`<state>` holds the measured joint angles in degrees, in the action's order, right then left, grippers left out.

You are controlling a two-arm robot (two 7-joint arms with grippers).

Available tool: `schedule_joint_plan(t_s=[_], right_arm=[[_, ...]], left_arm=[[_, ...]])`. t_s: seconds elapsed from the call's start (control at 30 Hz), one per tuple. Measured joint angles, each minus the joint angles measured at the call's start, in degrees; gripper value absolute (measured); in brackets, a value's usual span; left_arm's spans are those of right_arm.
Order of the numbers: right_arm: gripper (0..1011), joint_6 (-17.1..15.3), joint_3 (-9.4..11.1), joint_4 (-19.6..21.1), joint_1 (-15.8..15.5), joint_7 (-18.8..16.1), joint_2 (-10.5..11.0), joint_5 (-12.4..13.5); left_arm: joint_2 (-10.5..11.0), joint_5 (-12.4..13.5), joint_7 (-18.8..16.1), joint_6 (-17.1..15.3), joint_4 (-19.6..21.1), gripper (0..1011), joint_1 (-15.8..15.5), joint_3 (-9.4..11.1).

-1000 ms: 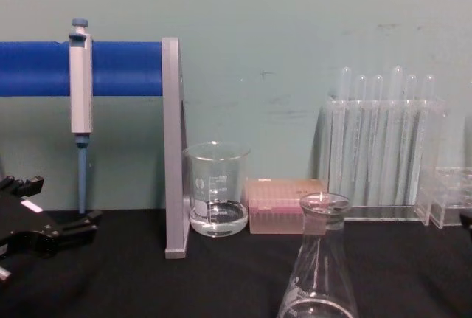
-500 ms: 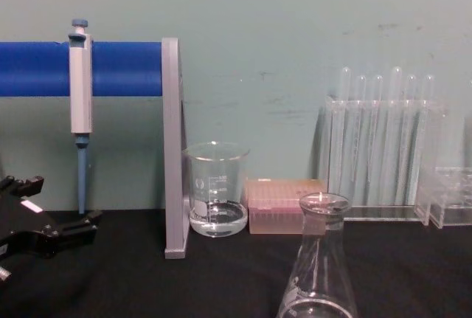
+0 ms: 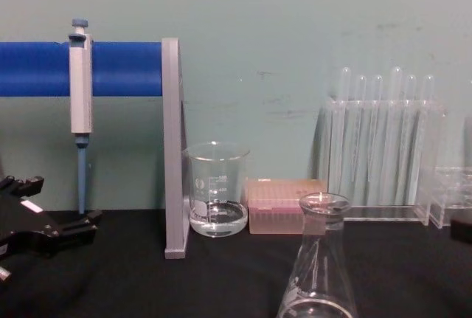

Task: Grasp the erlenmeyer flask with one hand, shake it three times, then place it back.

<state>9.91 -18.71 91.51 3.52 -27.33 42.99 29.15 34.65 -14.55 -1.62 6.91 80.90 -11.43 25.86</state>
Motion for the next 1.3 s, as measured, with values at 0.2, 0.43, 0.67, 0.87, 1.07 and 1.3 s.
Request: schedule_joint_plan(t_s=[0.2, 0.43, 0.67, 0.87, 1.07, 1.3], right_arm=[[1000, 0.13, -1.17, -1.86, 2.04, -4.28, -1.65, 0.48], [1000, 0.35, -3.08, -4.94, 5.03, -8.98, -4.38, 0.58], [1000, 0.21, -4.38, -7.91, 7.63, -13.14, -6.82, 1.2], [1000, -0.03, -5.73, -10.78, 10.19, -15.99, -8.64, 1.88], [1000, -0.18, -7.36, -14.09, 12.94, -18.22, -10.58, 2.58], [1000, -0.25, -9.18, -17.25, 15.34, -20.05, -12.23, 2.94]], left_arm=[[0.0, 0.0, 0.0, 0.0, 0.0, 1001, 0.0, 0.0], [0.0, 0.0, 0.0, 0.0, 0.0, 1001, 0.0, 0.0], [0.0, 0.0, 0.0, 0.0, 0.0, 1001, 0.0, 0.0], [0.0, 0.0, 0.0, 0.0, 0.0, 1001, 0.0, 0.0], [0.0, 0.0, 0.0, 0.0, 0.0, 1001, 0.0, 0.0], [0.0, 0.0, 0.0, 0.0, 0.0, 1001, 0.0, 0.0]])
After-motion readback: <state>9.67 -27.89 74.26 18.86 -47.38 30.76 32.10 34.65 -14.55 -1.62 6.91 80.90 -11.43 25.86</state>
